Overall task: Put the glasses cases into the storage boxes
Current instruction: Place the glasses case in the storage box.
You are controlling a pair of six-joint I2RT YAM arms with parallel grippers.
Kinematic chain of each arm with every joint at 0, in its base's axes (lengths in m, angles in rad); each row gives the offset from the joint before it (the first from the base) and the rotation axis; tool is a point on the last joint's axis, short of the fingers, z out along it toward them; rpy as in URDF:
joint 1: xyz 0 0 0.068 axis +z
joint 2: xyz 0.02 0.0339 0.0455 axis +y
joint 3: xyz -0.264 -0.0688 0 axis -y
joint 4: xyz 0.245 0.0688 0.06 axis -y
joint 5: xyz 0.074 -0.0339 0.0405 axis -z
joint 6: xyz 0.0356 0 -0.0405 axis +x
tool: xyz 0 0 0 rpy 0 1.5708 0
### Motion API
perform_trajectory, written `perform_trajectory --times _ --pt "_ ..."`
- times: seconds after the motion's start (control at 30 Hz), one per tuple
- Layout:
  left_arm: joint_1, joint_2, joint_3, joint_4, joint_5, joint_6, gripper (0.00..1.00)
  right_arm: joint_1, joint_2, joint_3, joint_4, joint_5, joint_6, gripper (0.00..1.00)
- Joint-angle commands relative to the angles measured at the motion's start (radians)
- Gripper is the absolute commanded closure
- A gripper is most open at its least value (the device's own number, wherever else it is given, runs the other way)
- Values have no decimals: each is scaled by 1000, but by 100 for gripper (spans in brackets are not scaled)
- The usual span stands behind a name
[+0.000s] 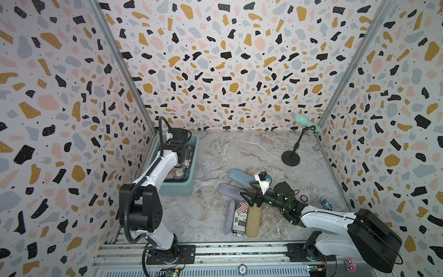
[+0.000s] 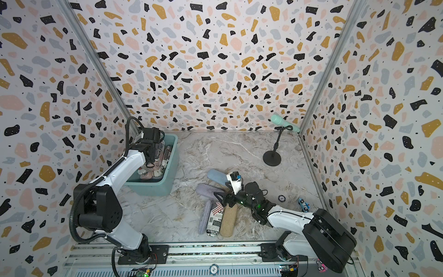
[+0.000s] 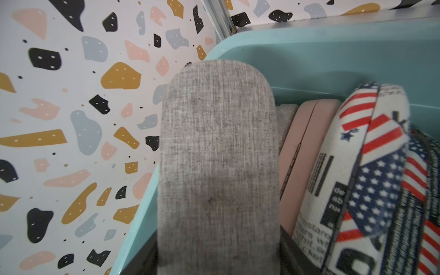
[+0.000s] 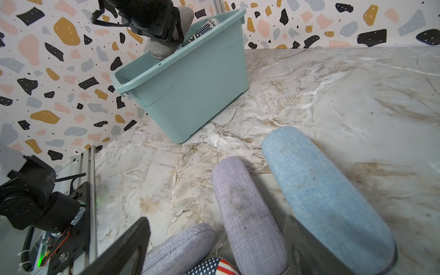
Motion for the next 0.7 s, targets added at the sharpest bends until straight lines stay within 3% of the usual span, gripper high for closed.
perform_trajectory --times 0.0,0.4,0.53,0.67 --pt "10 8 62 59 -5 41 44 0 -22 17 -7 10 -10 11" --pt "10 81 168 -2 12 52 17 4 -7 19 0 4 -20 10" --pt "9 41 173 -17 52 20 16 6 -3 22 -4 11 -22 10" --pt "-1 -64 129 28 162 -28 20 4 1 23 -5 23 -21 10"
